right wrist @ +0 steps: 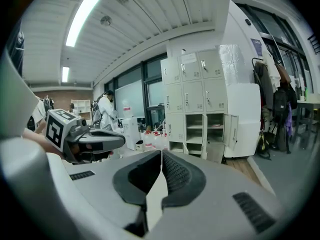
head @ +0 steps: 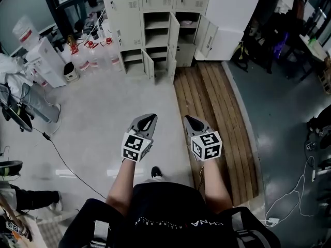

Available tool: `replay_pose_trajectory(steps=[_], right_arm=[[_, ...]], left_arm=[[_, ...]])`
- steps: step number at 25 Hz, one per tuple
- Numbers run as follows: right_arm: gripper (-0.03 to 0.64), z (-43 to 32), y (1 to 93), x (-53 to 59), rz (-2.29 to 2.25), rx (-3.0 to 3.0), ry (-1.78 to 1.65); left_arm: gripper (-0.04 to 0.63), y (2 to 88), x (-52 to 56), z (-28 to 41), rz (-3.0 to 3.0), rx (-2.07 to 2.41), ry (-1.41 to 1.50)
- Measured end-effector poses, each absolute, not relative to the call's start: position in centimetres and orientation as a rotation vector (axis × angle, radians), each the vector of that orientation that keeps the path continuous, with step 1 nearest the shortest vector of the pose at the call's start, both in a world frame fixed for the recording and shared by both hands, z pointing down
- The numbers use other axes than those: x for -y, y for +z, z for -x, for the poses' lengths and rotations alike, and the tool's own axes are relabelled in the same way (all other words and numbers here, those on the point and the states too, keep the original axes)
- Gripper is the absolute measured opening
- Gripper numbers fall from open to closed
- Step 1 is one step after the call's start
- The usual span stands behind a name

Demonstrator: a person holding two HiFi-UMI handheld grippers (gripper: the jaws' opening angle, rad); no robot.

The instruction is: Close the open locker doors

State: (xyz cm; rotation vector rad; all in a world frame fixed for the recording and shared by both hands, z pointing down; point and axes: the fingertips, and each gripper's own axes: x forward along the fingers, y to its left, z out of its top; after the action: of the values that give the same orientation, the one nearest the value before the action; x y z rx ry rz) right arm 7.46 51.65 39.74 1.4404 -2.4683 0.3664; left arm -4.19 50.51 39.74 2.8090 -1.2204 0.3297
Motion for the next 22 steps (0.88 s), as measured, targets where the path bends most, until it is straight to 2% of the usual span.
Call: replay_pose_trajectory(steps=[10, 22], right_arm=[[0.032, -1.7, 39.9, -45.4, -1.430, 2.461, 0.374], [0.032, -1.5, 41.5, -39.0, -1.414, 2.444, 0.384]], left_arm=[[0.020, 40.4, -44.5, 8.4, -2.810, 1.169, 0.309], [0.020, 42.1, -38.9, 9.6, -2.742, 1.218, 0.295]])
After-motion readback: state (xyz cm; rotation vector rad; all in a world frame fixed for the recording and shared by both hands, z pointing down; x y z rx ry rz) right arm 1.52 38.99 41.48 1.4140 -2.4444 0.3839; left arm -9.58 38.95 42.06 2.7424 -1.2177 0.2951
